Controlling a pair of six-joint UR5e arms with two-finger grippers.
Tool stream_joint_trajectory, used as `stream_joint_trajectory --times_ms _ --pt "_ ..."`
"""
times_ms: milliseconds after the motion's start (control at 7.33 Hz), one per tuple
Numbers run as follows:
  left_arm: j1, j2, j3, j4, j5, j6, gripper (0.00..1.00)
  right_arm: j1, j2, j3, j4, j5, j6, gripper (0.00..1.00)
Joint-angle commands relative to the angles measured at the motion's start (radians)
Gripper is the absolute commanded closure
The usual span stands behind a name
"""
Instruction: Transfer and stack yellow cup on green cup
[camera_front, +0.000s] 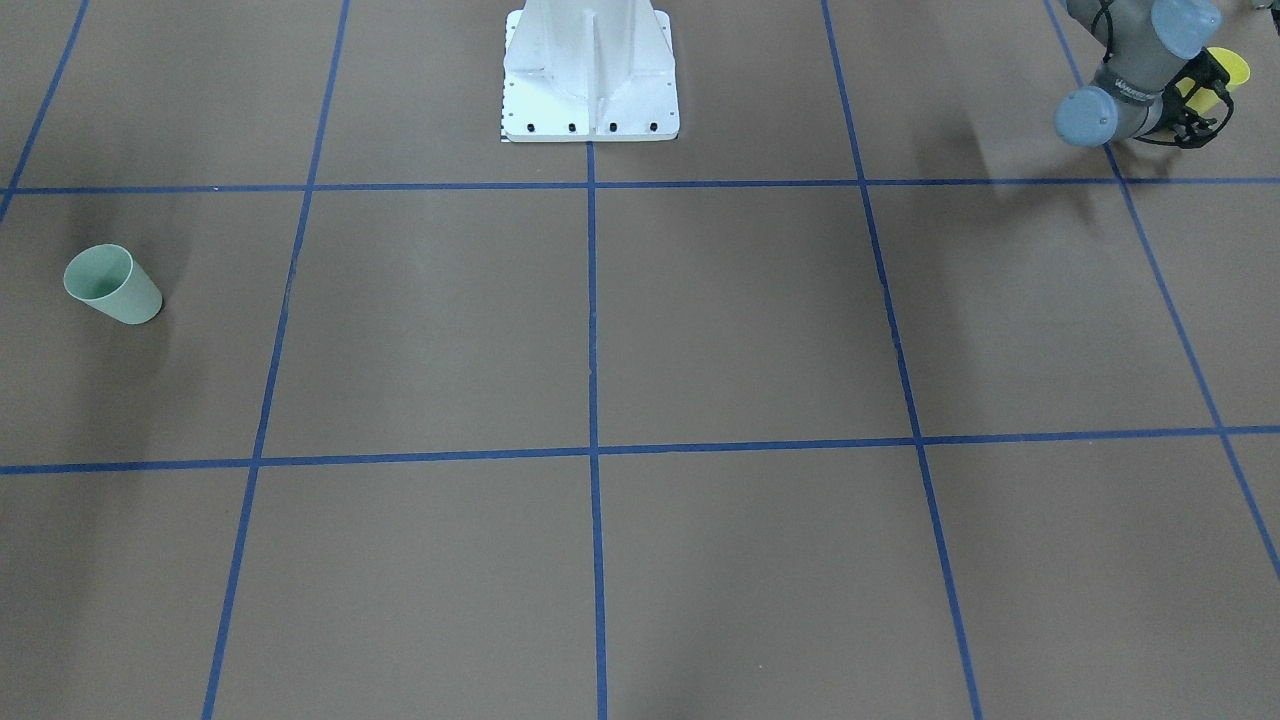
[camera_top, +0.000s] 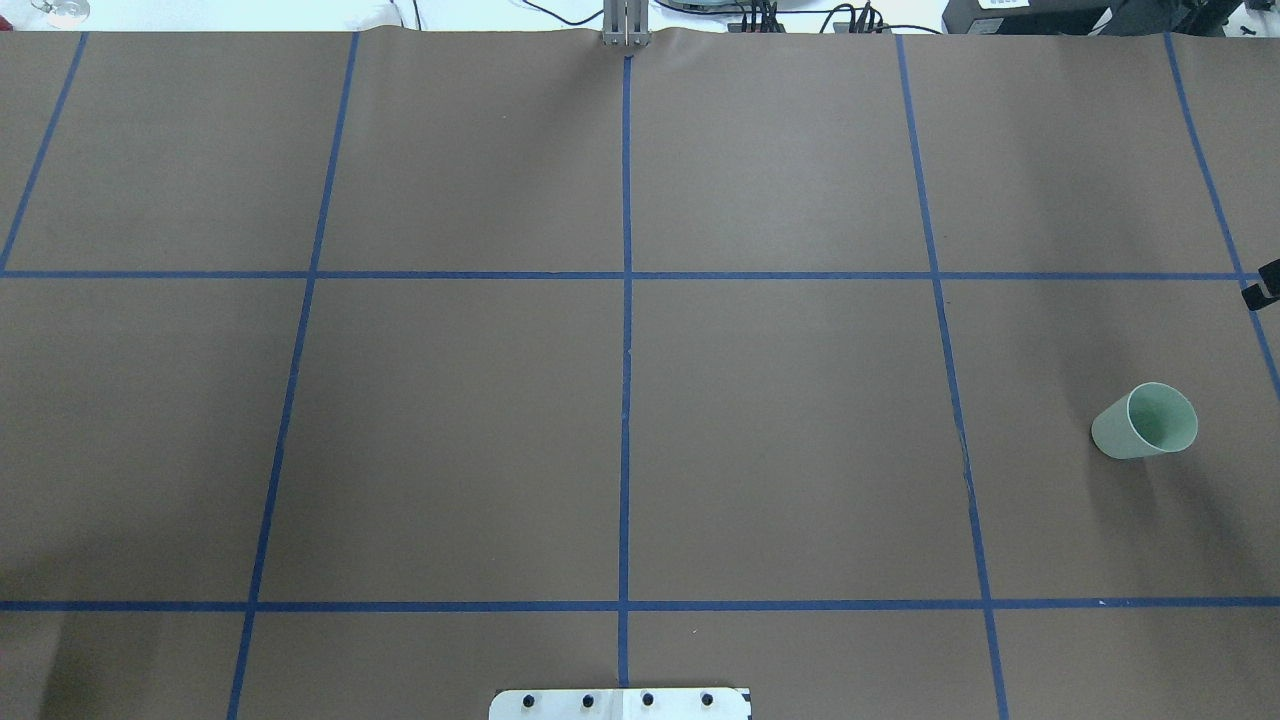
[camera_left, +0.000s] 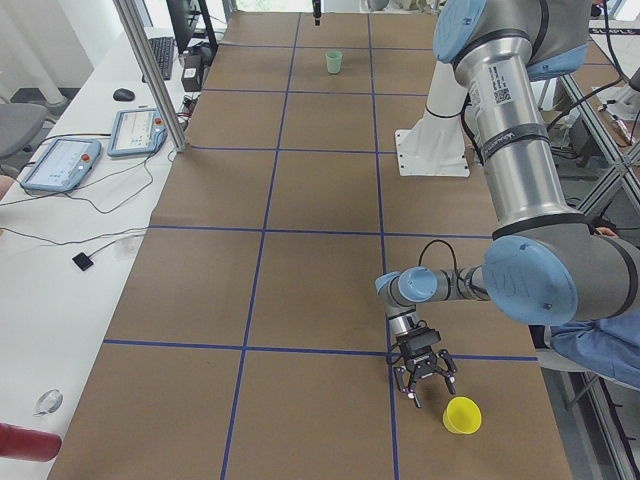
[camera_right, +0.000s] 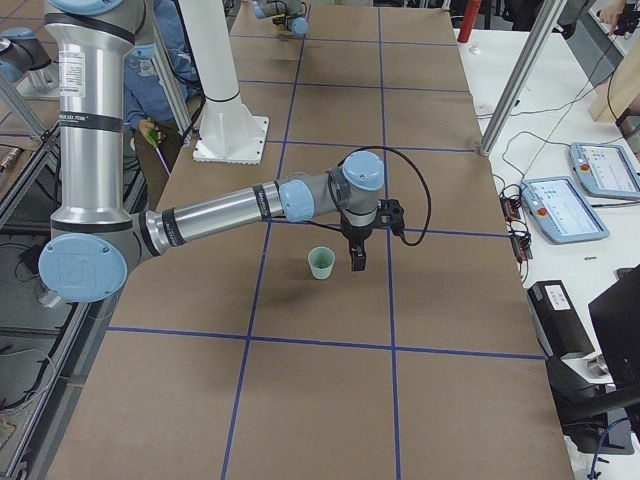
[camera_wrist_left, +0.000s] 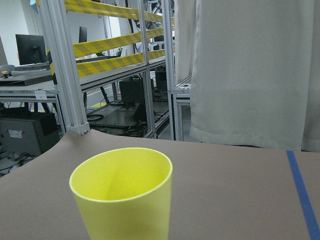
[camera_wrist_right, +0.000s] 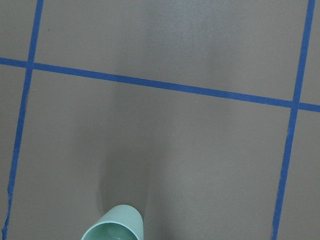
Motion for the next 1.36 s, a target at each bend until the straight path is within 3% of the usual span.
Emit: stream_joint_trajectory --times_ms 0,682,818,955,1091,1227 --pt "0.041 0.0 0.041 -0.045 -0.038 -0.029 0.01 -0.008 0.001 0.003 0.0 -0.003 0.0 0.0" --pt "0.08 0.022 0.121 -0.129 -0.038 -0.049 0.01 -0.011 -0.002 0.017 0.0 -0.001 0.0 0.0" --pt "0.084 0.023 0.139 -0.145 -0.038 -0.081 0.11 -0.011 -0.004 0.032 -0.002 -0.001 0.005 0.0" --pt "0.106 0.023 0.141 -0.146 -0.041 -0.116 0.62 -0.011 -0.004 0.032 -0.002 -0.003 0.005 0.0" --pt "0.118 0.031 0.141 -0.146 -0.06 -0.124 1.0 -0.011 -0.004 0.034 -0.002 -0.001 0.005 0.0" --pt "0.126 0.076 0.142 -0.183 -0.06 -0.119 1.0 -0.011 -0.004 0.035 -0.002 0.0 0.006 0.0"
